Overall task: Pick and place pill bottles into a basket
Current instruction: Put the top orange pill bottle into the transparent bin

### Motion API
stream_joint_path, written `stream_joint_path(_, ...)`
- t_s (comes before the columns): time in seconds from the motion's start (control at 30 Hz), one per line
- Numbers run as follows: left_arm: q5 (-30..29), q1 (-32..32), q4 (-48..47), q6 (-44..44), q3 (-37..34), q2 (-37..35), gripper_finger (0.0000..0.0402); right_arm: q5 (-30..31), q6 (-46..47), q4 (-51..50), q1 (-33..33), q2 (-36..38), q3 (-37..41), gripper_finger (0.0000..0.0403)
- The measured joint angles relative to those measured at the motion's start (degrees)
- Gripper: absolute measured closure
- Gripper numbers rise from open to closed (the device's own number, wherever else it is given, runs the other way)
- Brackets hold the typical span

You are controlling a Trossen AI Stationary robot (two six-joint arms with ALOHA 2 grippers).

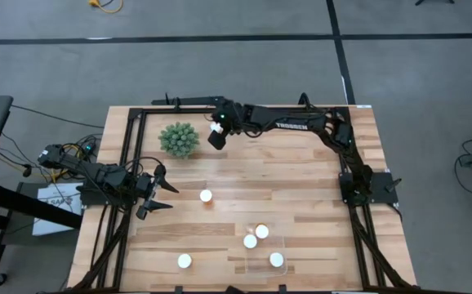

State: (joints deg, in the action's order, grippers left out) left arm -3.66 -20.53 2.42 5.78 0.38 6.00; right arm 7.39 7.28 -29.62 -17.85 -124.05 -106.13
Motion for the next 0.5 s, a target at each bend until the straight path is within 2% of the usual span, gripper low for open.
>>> stream_joint_path(0.5, 0.00, 0.00, 0.00, 0.02, -0.02, 0.00, 0.0159, -1.52, -0.23, -2.11, -1.79, -0.02, 0.22, 0.0065)
